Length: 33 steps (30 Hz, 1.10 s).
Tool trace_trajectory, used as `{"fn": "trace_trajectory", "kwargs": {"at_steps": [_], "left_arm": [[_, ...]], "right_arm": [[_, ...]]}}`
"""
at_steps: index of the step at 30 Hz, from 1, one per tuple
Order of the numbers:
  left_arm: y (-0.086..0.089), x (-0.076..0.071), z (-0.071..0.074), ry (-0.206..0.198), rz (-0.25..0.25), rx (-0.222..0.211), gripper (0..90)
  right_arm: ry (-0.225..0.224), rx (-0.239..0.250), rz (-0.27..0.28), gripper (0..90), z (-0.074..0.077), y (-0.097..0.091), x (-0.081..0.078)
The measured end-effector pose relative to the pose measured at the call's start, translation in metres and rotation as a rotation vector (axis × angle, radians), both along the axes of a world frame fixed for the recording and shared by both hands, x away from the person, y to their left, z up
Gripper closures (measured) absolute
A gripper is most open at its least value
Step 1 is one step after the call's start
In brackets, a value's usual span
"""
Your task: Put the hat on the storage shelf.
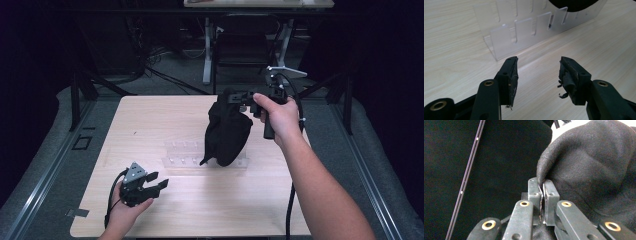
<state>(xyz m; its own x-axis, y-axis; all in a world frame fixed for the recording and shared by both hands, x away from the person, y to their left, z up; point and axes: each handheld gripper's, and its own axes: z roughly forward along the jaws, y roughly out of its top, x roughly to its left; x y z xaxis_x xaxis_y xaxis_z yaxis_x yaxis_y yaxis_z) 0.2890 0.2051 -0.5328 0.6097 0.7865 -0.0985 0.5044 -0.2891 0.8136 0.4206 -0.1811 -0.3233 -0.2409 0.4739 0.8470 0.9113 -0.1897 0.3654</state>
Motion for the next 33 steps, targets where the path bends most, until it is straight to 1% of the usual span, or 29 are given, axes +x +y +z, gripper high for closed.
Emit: {"fn": "trace_trajectory", "kwargs": {"at_steps": [2, 4, 5, 9, 10, 15, 16, 17, 18, 22, 24, 25, 28, 29, 30, 31, 33], "left_arm": [[-0.005, -0.001, 0.004, -0.010, -0.020, 0.006, 49.3], [-0.011, 0.000, 0.009, -0.041, -0.032, 0.017, 49.3], [-0.014, 0.001, 0.011, -0.048, -0.038, 0.020, 49.4], [-0.029, 0.007, 0.021, -0.068, -0.060, 0.015, 49.8], [-0.032, 0.009, 0.024, -0.072, -0.061, 0.021, 50.0], [-0.050, 0.017, 0.037, -0.092, -0.096, 0.005, 51.8], [-0.050, 0.017, 0.037, -0.092, -0.096, 0.005, 52.4], [-0.057, 0.019, 0.041, -0.104, -0.104, -0.003, 52.7], [-0.061, 0.019, 0.043, -0.109, -0.108, -0.005, 53.3], [-0.072, 0.020, 0.046, -0.114, -0.124, -0.006, 54.5], [-0.075, 0.020, 0.047, -0.114, -0.128, -0.004, 54.8], [-0.080, 0.020, 0.048, -0.116, -0.138, 0.000, 55.9], [-0.084, 0.019, 0.049, -0.125, -0.151, 0.001, 59.0], [-0.087, 0.019, 0.051, -0.125, -0.164, 0.006, 59.7], [-0.087, 0.019, 0.051, -0.125, -0.164, 0.006, 60.2], [-0.091, 0.019, 0.052, -0.129, -0.169, 0.016, 61.2], [-0.093, 0.018, 0.054, -0.137, -0.176, 0.016, 62.9]], "right_arm": [[0.000, -0.004, 0.003, 87.0, 0.001, 0.002, 0.001], [-0.005, -0.009, 0.014, 87.0, 0.002, 0.005, 0.002], [-0.006, -0.008, 0.014, 87.0, 0.002, 0.007, 0.002], [-0.013, -0.012, 0.030, 87.0, 0.003, 0.014, 0.003], [-0.013, -0.009, 0.031, 86.9, 0.003, 0.016, 0.003], [-0.012, 0.003, 0.038, 86.8, 0.002, 0.021, 0.004], [-0.012, 0.003, 0.038, 86.8, 0.002, 0.021, 0.004], [-0.016, 0.008, 0.034, 86.8, 0.001, 0.023, 0.004], [-0.017, 0.011, 0.035, 86.8, 0.000, 0.023, 0.004], [-0.018, 0.019, 0.038, 86.6, -0.001, 0.026, 0.004], [-0.018, 0.017, 0.038, 86.6, -0.001, 0.026, 0.004], [-0.022, 0.015, 0.037, 86.5, 0.000, 0.026, 0.004], [-0.024, 0.012, 0.040, 86.3, 0.000, 0.026, 0.005], [-0.024, 0.014, 0.040, 86.3, 0.000, 0.027, 0.005], [-0.024, 0.014, 0.040, 86.3, 0.000, 0.027, 0.005], [-0.025, 0.014, 0.037, 86.2, 0.000, 0.028, 0.004], [-0.027, 0.012, 0.040, 86.2, 0.000, 0.028, 0.004]]}}
